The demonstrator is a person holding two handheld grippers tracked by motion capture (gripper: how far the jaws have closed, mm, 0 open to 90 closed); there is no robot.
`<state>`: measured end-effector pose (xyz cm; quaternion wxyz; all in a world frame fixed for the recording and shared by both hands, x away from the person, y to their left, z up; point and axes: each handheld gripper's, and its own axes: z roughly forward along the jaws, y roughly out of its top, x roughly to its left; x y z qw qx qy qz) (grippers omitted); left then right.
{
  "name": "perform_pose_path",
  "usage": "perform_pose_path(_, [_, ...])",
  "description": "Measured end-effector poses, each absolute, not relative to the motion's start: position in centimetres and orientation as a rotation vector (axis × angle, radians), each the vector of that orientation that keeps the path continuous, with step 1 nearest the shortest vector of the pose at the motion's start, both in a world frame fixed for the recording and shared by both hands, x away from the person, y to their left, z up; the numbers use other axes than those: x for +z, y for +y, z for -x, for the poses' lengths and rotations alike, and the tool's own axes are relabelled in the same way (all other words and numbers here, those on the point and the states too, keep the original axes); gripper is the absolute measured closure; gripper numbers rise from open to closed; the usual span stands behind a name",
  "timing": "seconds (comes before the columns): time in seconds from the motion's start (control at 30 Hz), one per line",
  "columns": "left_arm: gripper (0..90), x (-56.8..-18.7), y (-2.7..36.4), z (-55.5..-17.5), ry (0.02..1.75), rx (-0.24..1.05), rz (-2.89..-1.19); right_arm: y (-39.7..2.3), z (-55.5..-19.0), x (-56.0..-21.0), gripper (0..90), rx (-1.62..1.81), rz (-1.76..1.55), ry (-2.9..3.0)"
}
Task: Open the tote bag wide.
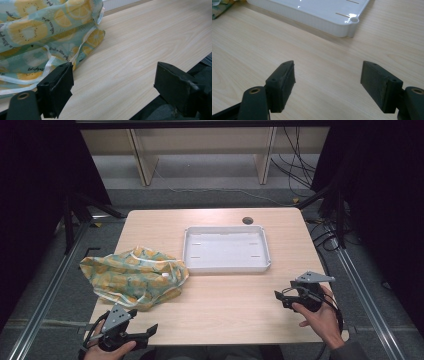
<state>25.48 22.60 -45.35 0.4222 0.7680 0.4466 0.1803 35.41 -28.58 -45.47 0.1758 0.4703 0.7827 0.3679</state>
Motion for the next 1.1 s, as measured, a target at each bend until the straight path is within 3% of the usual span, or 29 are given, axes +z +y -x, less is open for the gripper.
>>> perform_pose_path(0.67, [15.2,-45.3,22.7,-25.5,1.125,0.454,-1.927,-25.9,-36.5,-45.3,18.1,1.124,-1.134,2.319])
perform_pose_path(1.1, [15.3,-45.2,22.8,-25.5,1.121,0.462,-1.932,-19.4,-38.5,-44.6,18.5,1.204,-0.933,2.411])
